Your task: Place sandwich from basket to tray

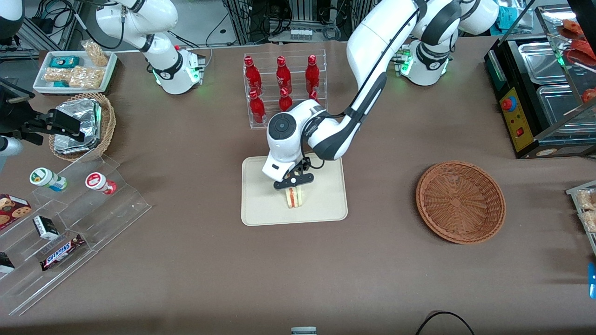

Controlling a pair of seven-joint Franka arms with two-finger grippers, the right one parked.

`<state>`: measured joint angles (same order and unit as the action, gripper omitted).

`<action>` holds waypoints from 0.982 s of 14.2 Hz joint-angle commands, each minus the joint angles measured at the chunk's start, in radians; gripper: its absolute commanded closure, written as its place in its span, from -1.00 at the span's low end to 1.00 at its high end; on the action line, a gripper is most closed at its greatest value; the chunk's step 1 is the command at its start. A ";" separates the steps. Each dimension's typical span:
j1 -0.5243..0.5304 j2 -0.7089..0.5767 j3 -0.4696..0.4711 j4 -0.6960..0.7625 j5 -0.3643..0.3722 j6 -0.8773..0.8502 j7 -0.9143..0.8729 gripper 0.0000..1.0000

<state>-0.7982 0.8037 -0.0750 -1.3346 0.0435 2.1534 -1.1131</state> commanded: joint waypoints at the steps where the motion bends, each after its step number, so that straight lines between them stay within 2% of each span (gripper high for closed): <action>1: 0.004 -0.079 0.018 -0.005 0.009 -0.041 -0.022 -1.00; 5: 0.040 -0.223 0.035 -0.095 0.009 -0.219 0.003 -1.00; 7: 0.088 -0.274 0.044 -0.181 0.012 -0.236 0.022 -1.00; 14: 0.391 -0.562 0.049 -0.454 0.010 -0.274 0.539 -1.00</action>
<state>-0.4748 0.3810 -0.0147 -1.6673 0.0526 1.9023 -0.7055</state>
